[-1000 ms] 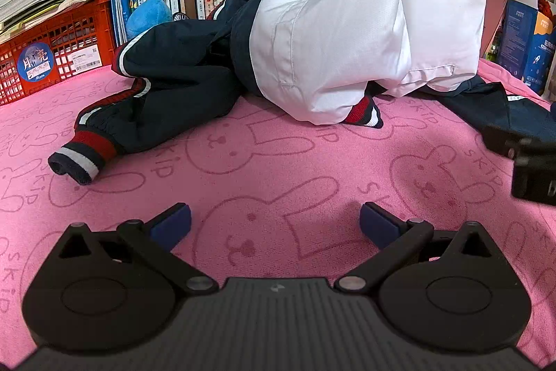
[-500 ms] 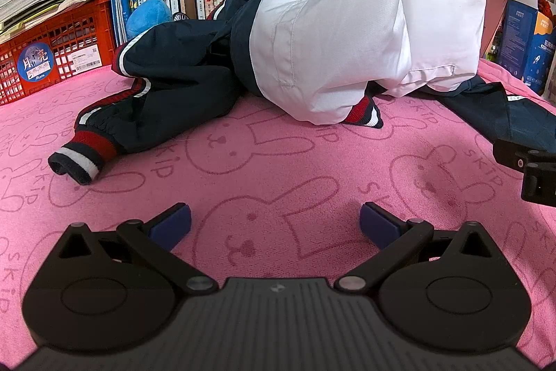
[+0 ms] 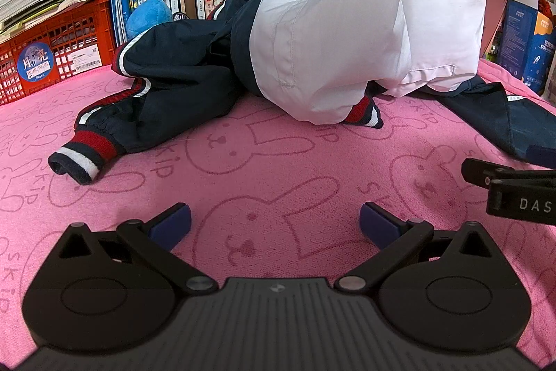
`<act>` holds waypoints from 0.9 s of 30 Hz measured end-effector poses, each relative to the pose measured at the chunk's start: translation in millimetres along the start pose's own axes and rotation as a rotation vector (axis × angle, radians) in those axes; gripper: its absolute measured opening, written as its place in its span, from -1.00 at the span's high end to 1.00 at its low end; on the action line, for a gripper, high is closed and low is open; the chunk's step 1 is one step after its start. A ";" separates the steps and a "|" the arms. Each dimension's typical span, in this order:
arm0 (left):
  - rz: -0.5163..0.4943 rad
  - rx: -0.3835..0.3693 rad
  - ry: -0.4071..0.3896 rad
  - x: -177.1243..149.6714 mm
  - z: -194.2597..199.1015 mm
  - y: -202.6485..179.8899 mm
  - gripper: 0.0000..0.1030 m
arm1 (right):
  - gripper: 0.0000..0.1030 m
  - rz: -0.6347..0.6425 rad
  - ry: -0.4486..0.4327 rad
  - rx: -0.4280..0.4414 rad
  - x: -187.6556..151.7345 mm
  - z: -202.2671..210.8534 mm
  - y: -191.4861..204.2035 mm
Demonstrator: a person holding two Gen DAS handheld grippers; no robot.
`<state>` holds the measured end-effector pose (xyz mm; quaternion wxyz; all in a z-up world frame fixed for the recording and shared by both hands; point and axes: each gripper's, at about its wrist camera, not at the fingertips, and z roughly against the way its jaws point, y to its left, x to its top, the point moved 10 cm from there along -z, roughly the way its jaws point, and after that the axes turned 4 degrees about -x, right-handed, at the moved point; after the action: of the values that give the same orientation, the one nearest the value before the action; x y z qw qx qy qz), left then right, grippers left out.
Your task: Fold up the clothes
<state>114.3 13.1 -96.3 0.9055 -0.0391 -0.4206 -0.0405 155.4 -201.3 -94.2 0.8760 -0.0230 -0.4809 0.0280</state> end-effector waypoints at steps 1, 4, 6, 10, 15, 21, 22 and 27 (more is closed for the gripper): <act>0.000 0.001 0.000 0.1 -0.1 -0.2 -1.00 | -1.00 -0.012 0.008 0.000 -0.4 -1.3 -1.7; 0.010 0.015 -0.001 1.6 -1.8 -1.3 -1.00 | -1.00 -0.058 0.056 -0.003 -4.1 -8.4 -7.8; 0.019 0.024 -0.003 2.4 -2.8 -1.6 -1.00 | -1.00 -0.096 0.088 -0.003 -6.9 -13.3 -12.3; 0.024 0.027 -0.009 3.9 -1.5 -1.3 -1.00 | -1.00 -0.083 0.092 -0.026 -8.2 -13.9 -11.4; -0.118 0.111 -0.110 30.1 11.9 -9.5 -1.00 | -1.00 -0.079 0.096 -0.031 -8.4 -14.7 -11.1; -0.143 0.118 -0.124 45.0 29.7 -18.3 -1.00 | -1.00 -0.078 0.095 -0.028 -7.8 -15.4 -10.3; -0.138 0.107 -0.115 44.0 31.8 -20.2 -1.00 | -1.00 -0.078 0.095 -0.029 -7.9 -15.4 -10.2; -0.158 0.111 -0.114 39.6 34.3 -21.7 -1.00 | -1.00 -0.078 0.095 -0.028 -7.8 -15.4 -10.0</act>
<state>111.5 -6.5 -43.2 0.8749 0.0423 -0.4747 -0.0859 164.6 -212.0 -108.4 0.8978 -0.0180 -0.4398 -0.0140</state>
